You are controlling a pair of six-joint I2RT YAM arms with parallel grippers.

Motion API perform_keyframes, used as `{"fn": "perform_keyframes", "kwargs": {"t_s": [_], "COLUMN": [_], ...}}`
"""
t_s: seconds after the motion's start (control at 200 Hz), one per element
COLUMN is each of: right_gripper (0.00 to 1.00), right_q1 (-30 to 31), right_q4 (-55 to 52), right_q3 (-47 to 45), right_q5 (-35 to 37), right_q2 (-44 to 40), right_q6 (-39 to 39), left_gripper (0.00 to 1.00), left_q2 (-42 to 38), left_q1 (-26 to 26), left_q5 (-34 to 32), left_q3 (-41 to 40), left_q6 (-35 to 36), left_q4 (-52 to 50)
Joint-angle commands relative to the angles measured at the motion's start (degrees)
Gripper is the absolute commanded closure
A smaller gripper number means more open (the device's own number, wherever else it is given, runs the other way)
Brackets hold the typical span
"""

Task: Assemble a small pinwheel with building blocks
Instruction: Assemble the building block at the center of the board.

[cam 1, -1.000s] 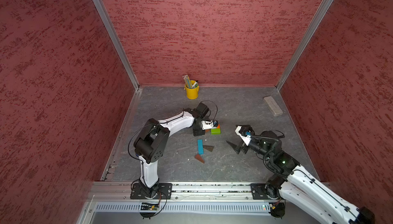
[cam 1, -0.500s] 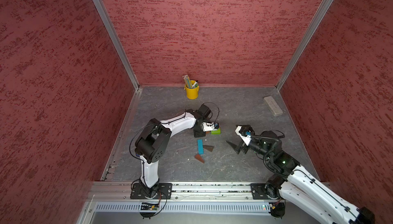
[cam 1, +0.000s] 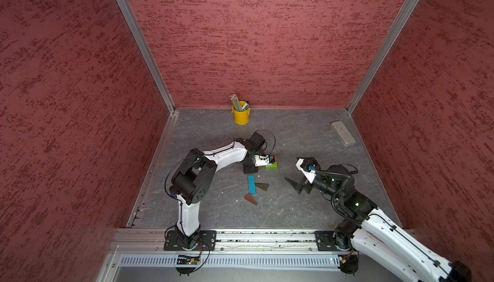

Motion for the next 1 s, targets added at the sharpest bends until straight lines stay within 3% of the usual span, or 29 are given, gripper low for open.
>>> {"fn": "perform_keyframes", "kwargs": {"t_s": [0.0,0.701,0.992], "right_gripper": [0.01,0.02,0.02], "right_q1": [-0.3,-0.3,-0.3], "right_q4": [-0.3,-0.4,-0.1], "right_q3": [0.9,0.9,0.9], "right_q5": [0.1,-0.3,-0.7], "right_q2": [-0.3,-0.5,-0.2], "right_q6": [0.3,0.2,0.2], "left_gripper": [0.9,0.86,0.72], "left_q2": [1.1,2.3,2.2], "left_q1": [-0.5,-0.6,-0.5], "left_q5": [0.0,-0.9,-0.6], "left_q3": [0.7,2.0,1.4], "left_q6": [0.6,1.0,1.1], "left_q4": [-0.5,-0.6,0.5]}}
